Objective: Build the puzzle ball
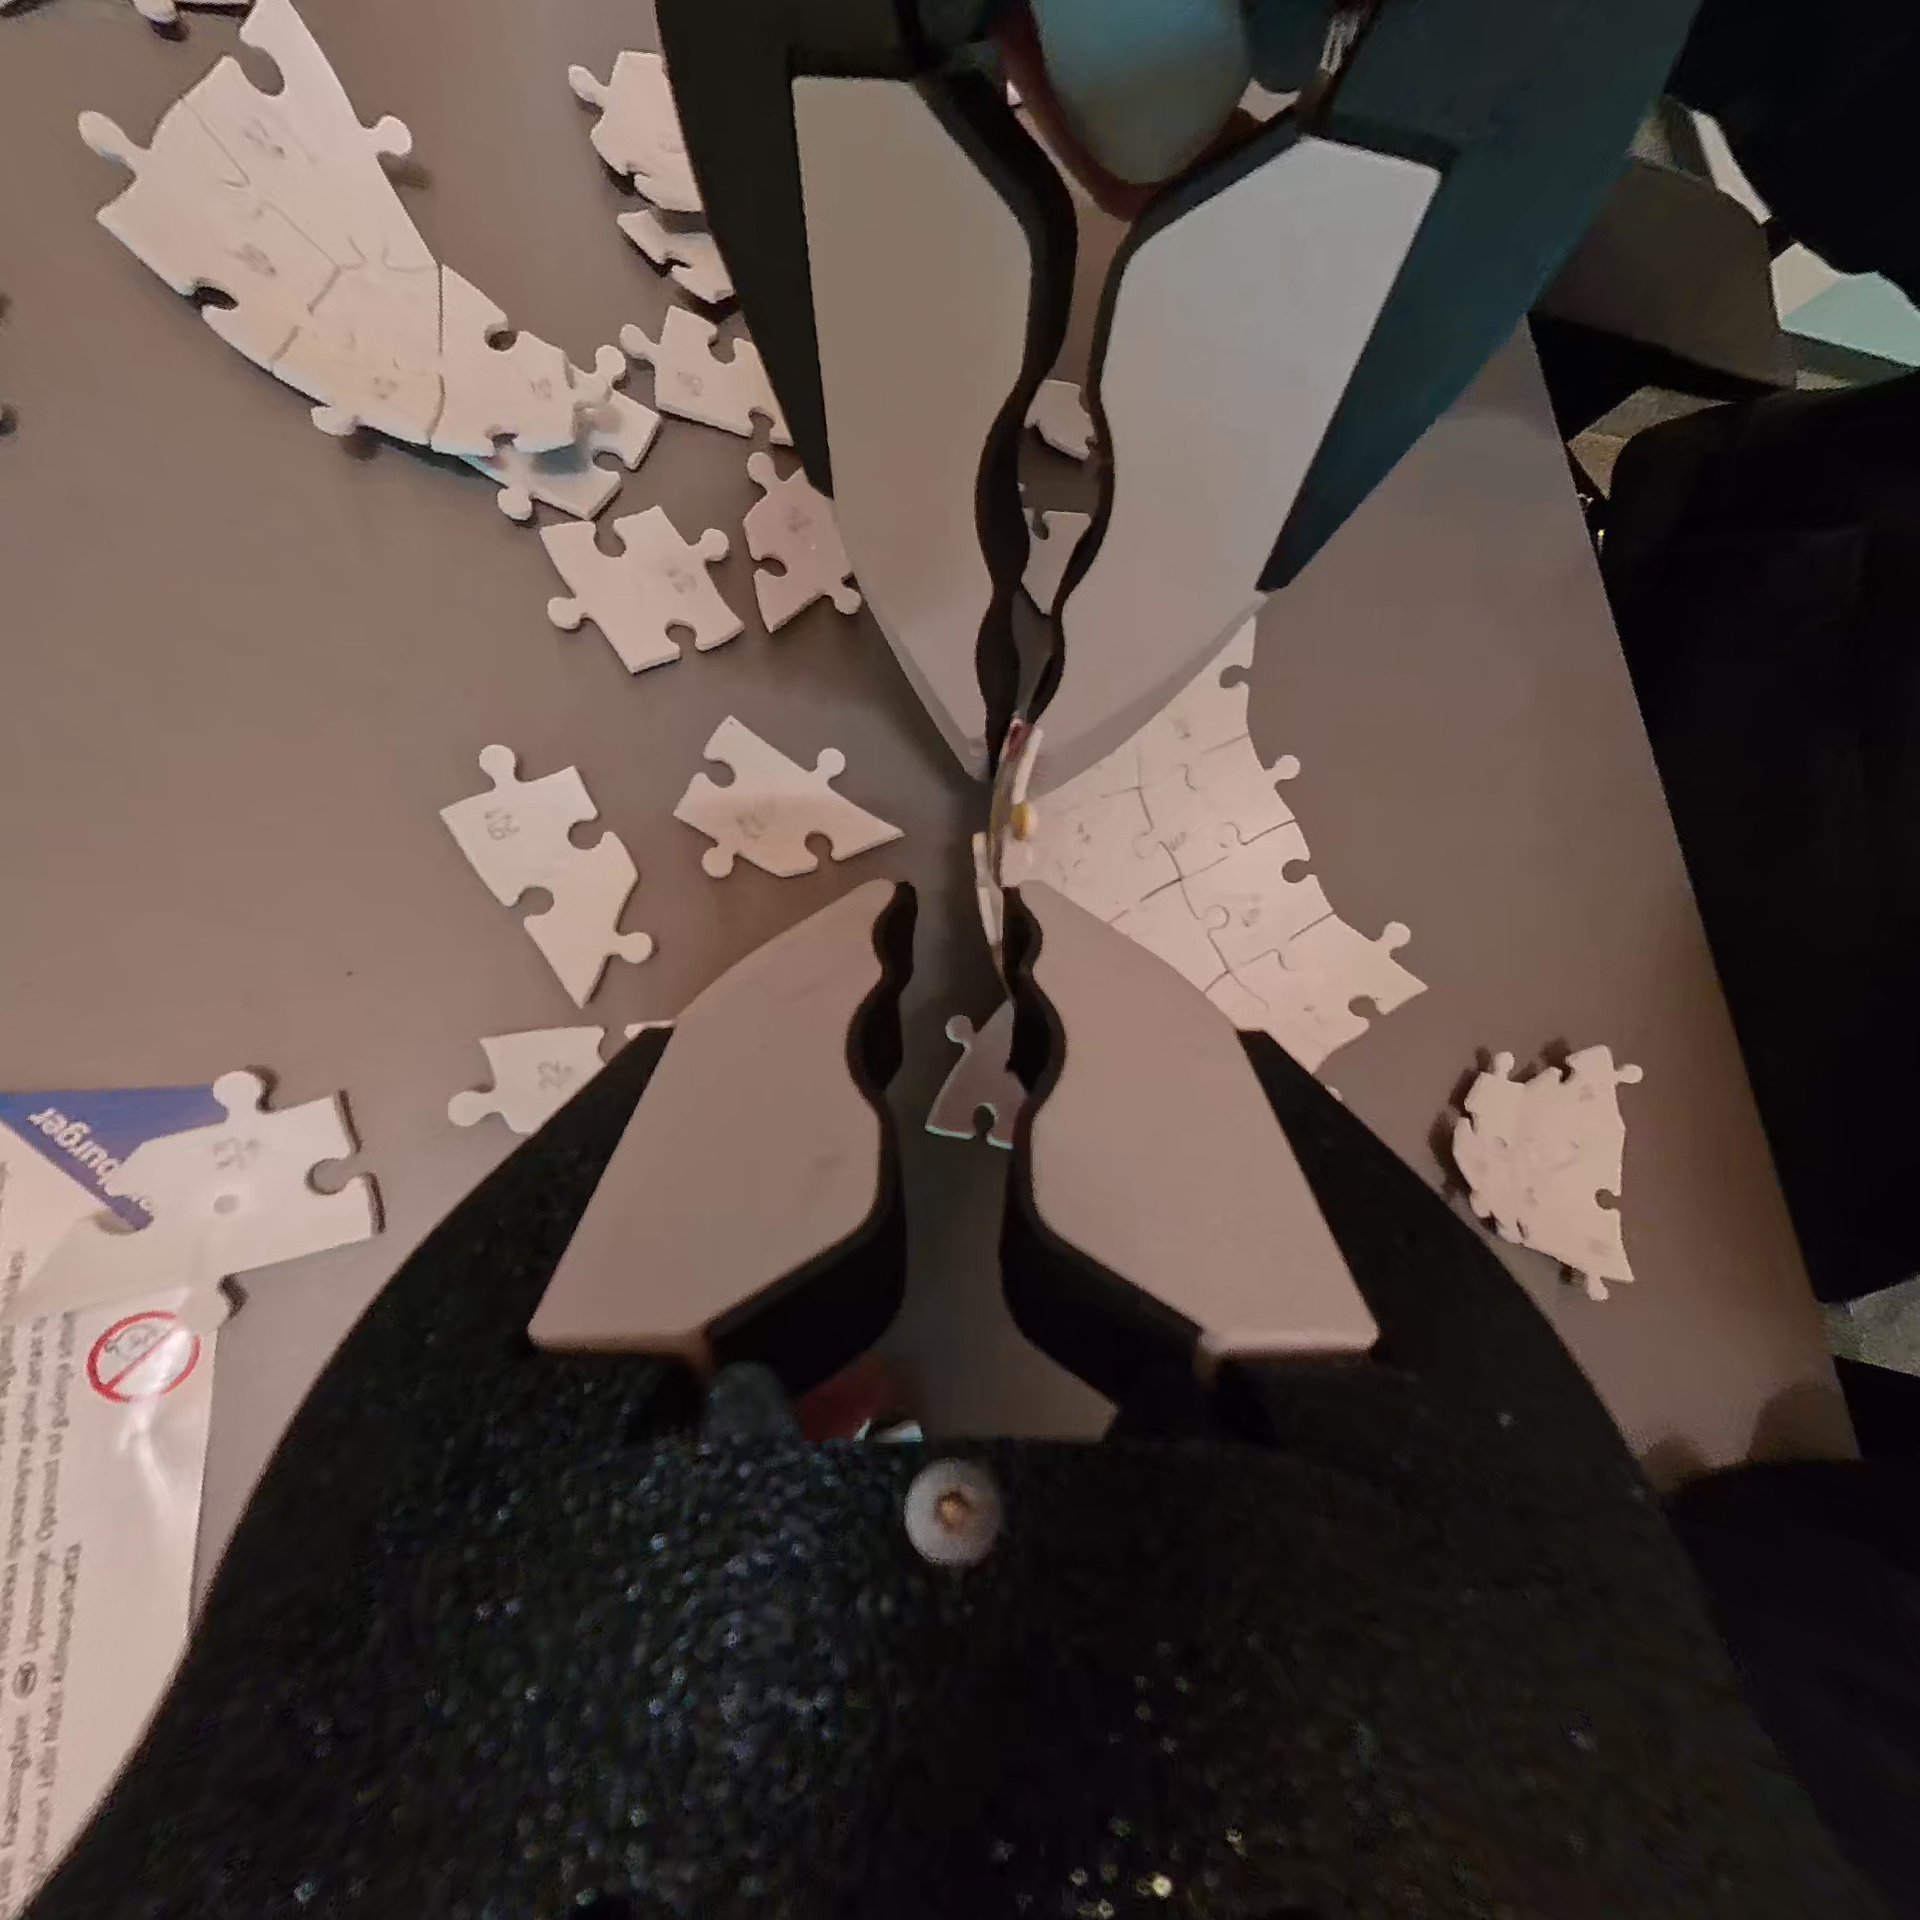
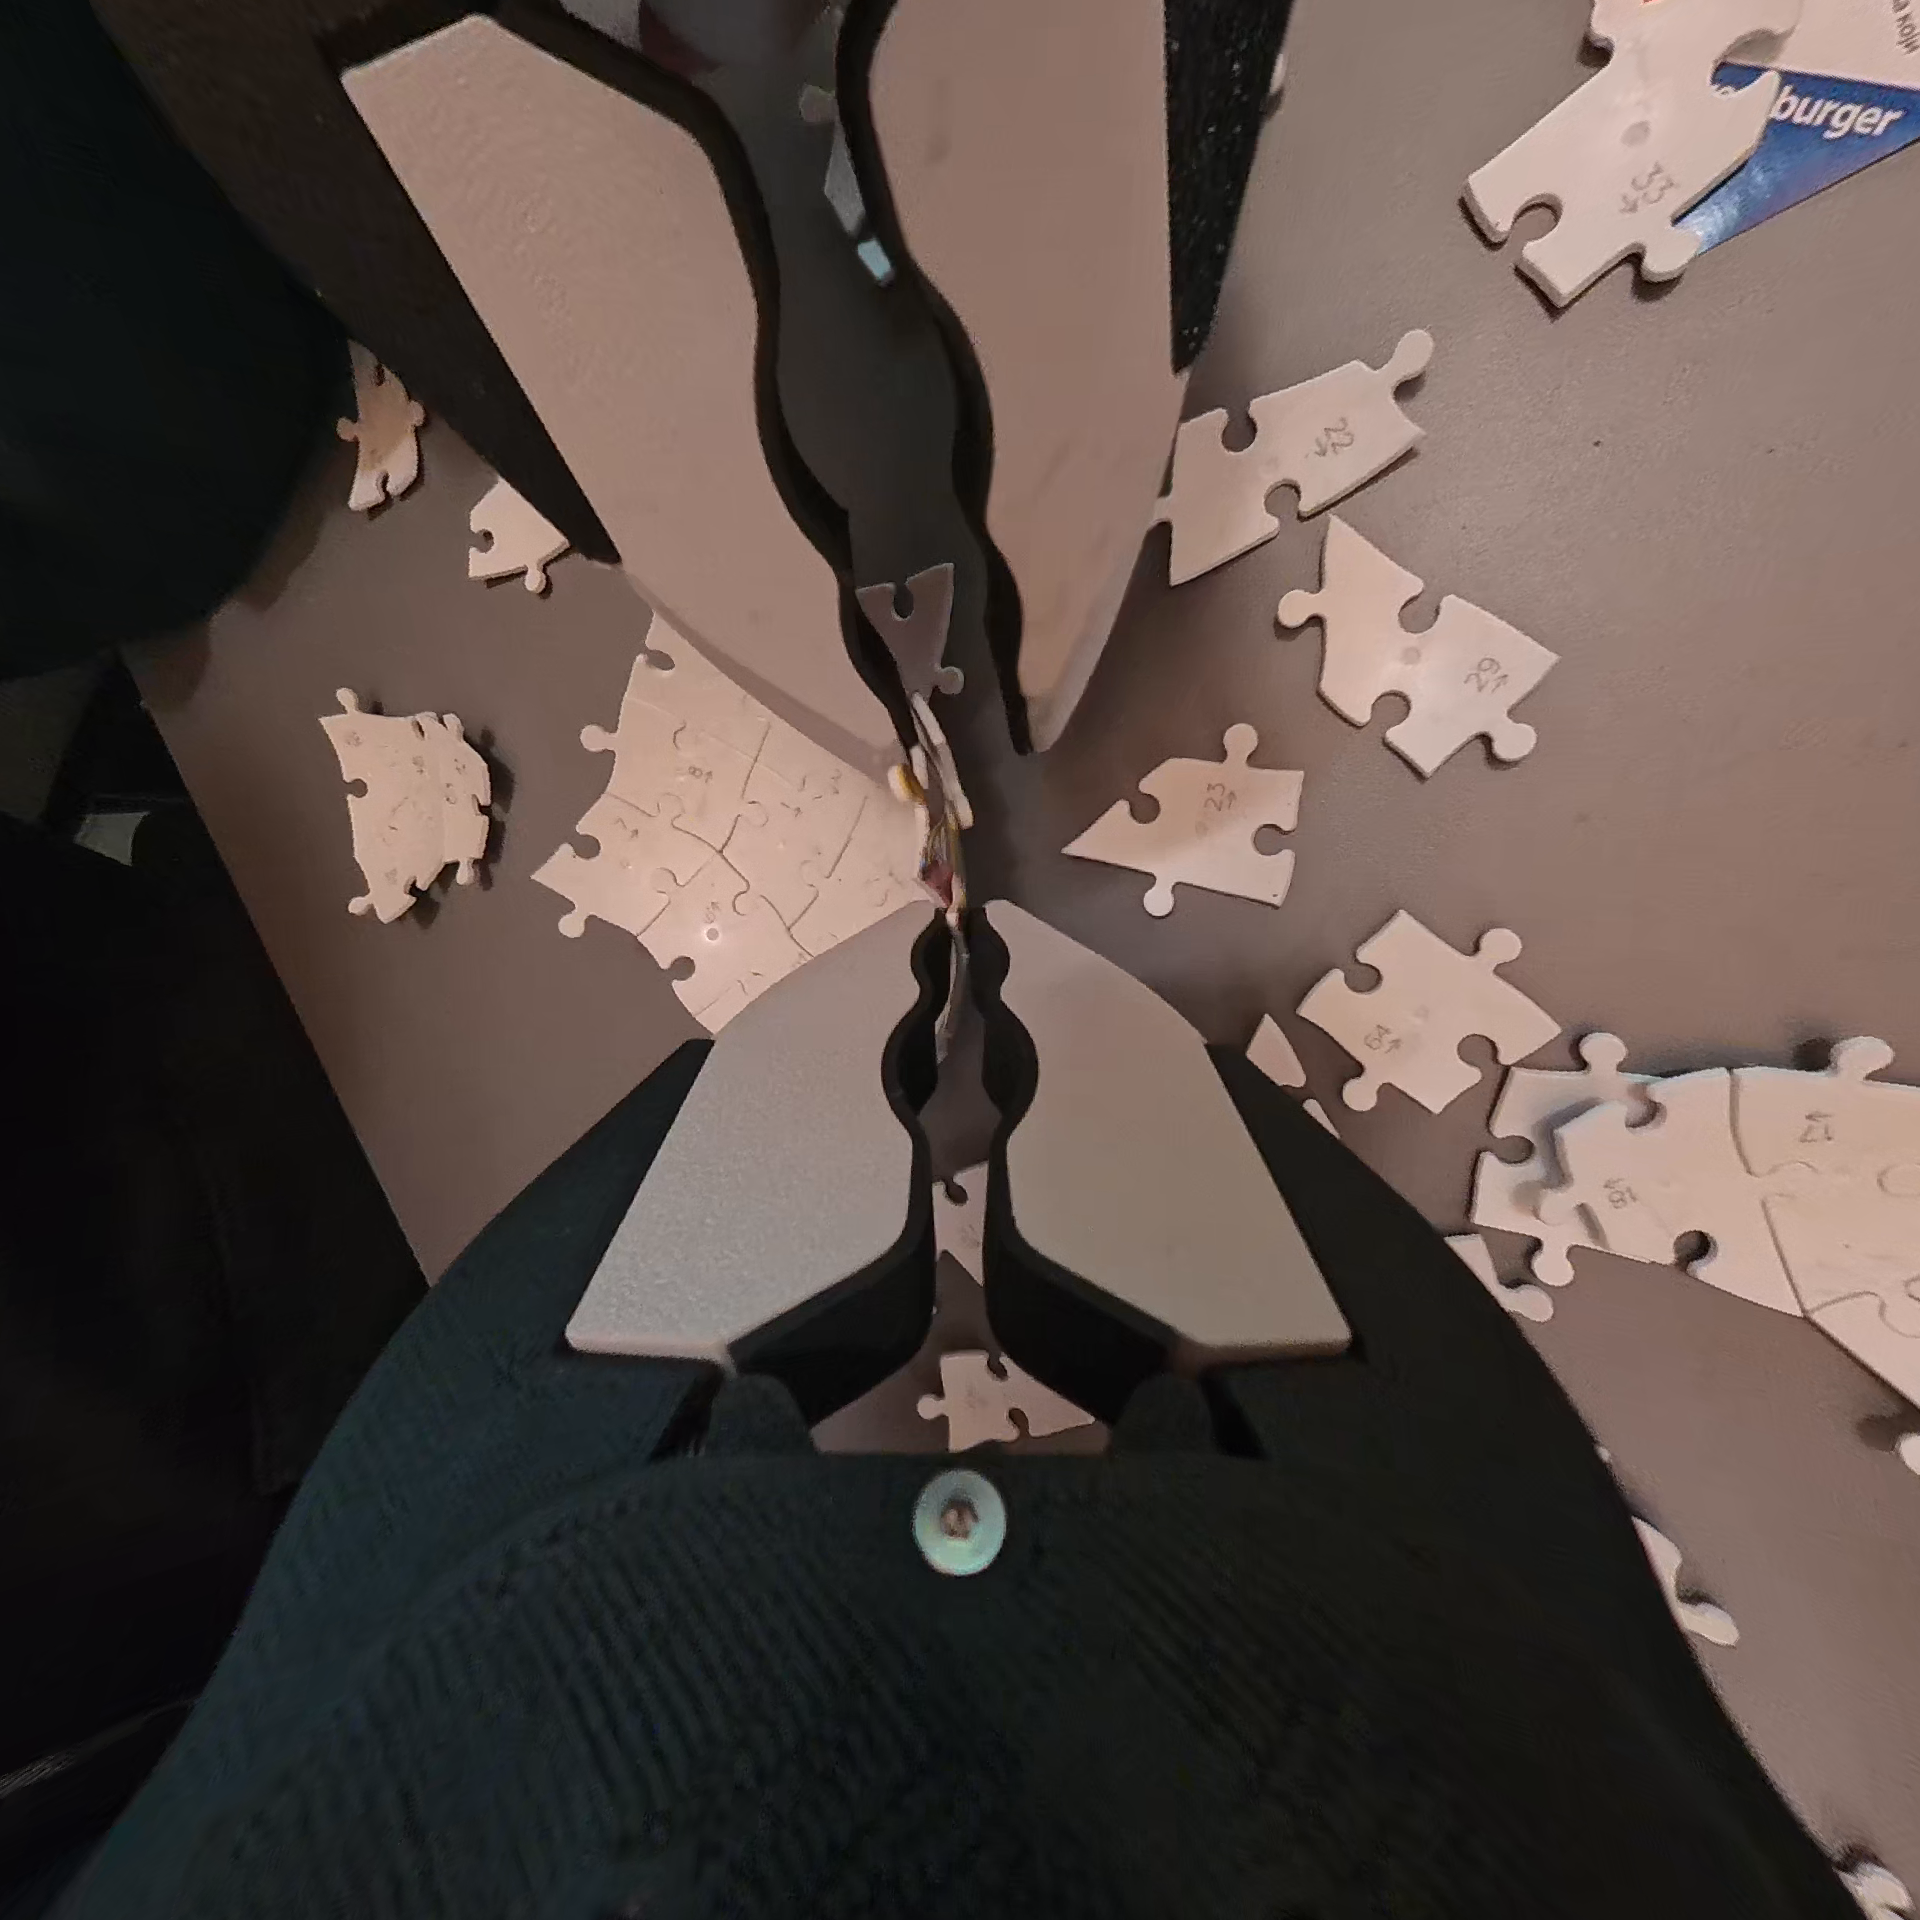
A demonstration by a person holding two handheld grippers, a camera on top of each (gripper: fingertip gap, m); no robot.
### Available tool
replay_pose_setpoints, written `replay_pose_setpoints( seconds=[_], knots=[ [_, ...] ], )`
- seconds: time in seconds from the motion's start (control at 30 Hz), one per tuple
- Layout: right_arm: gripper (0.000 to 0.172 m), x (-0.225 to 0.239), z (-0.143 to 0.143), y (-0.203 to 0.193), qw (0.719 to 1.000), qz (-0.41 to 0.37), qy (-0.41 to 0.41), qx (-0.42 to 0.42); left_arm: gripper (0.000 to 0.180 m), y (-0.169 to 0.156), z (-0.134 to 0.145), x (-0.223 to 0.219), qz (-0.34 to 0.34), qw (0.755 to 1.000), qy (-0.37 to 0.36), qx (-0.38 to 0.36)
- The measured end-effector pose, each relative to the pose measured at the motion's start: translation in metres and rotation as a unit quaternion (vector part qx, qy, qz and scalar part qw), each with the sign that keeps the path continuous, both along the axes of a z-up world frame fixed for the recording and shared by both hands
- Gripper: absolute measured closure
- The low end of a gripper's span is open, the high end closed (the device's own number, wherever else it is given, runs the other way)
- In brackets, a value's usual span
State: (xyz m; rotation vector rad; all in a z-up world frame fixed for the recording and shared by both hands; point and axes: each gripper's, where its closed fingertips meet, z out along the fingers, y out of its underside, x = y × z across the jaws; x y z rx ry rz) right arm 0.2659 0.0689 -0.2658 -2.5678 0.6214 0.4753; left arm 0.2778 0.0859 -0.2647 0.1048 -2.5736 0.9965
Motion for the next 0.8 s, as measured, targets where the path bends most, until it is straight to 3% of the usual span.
replay_pose_setpoints(
  seconds=[0.53, 0.8],
  knots=[
    [0.169, 0.001, -0.001, 0.004, 1.000, -0.004, 0.003, -0.002, 0.166, 0.003, 0.019, 0.004, 0.018, 0.999, -0.023, -0.016],
    [0.168, 0.000, -0.003, 0.005, 1.000, -0.007, 0.009, -0.007, 0.177, -0.006, 0.002, -0.003, 0.010, 1.000, 0.004, 0.016]
  ],
)
